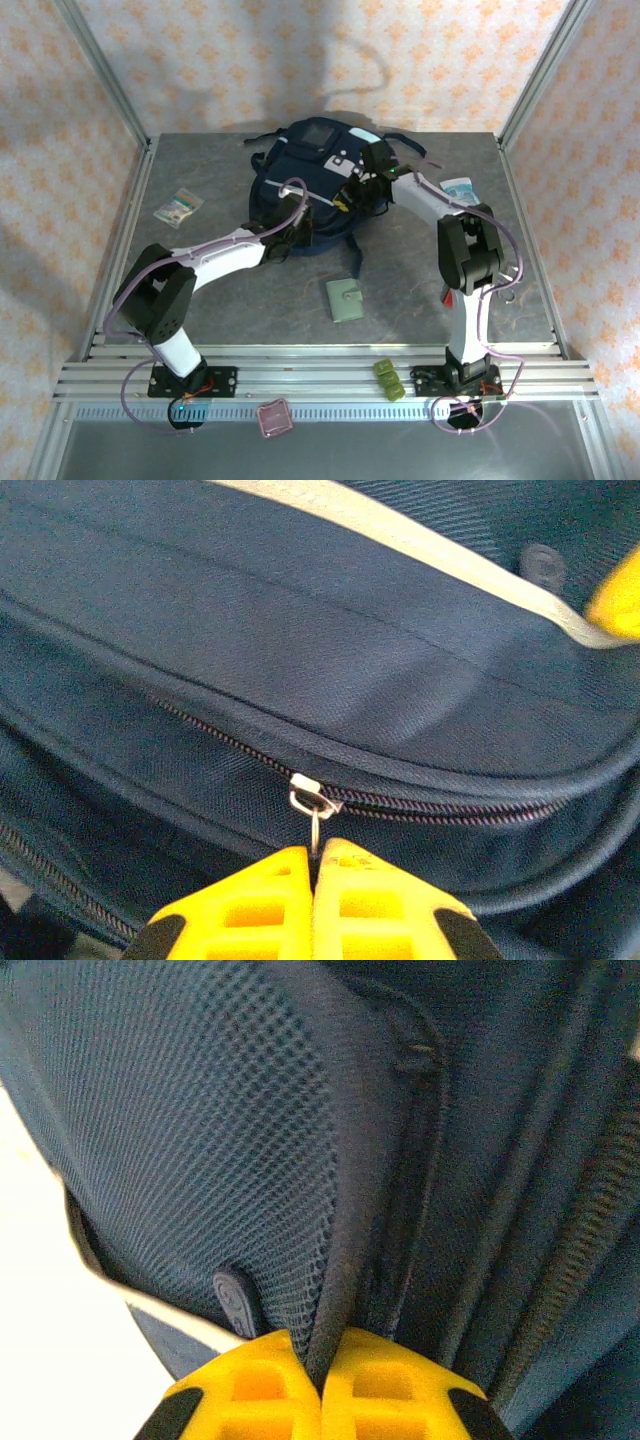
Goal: Pack the student bag
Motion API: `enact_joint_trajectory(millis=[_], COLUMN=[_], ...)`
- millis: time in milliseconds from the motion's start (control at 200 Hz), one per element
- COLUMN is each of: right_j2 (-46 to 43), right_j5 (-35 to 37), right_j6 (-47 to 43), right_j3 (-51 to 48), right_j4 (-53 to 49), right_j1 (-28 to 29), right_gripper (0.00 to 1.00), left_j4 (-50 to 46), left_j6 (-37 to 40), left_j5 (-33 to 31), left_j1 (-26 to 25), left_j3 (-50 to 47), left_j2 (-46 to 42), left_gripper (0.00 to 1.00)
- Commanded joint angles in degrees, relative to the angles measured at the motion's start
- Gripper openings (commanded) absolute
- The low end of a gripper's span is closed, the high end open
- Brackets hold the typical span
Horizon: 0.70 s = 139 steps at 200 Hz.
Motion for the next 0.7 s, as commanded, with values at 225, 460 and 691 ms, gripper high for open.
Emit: enact_joint_trajectory(millis=[225, 460, 691], right_j2=[-13.0, -18.3, -13.1], right_j5=[5.4, 1.7, 1.0], right_j6=[2.2, 7.1, 8.6], right_j3=[-15.5, -25.1, -22.1], right_j4=[17.1, 23.8, 24.0], right_j1=[-1.5, 1.9, 5.5], right_gripper=[0.35, 0.36, 0.37], left_j4=[-5.3, -5.8, -6.0], left_j6=[-1.2, -0.7, -0.5], left_j5=[2.6, 3.0, 1.7], left_j1=[-2.4, -2.4, -2.4], left_j3=[5.4, 6.5, 6.2], left_j2=[2.0, 2.4, 2.5], left_gripper=[0.0, 0.0, 0.0])
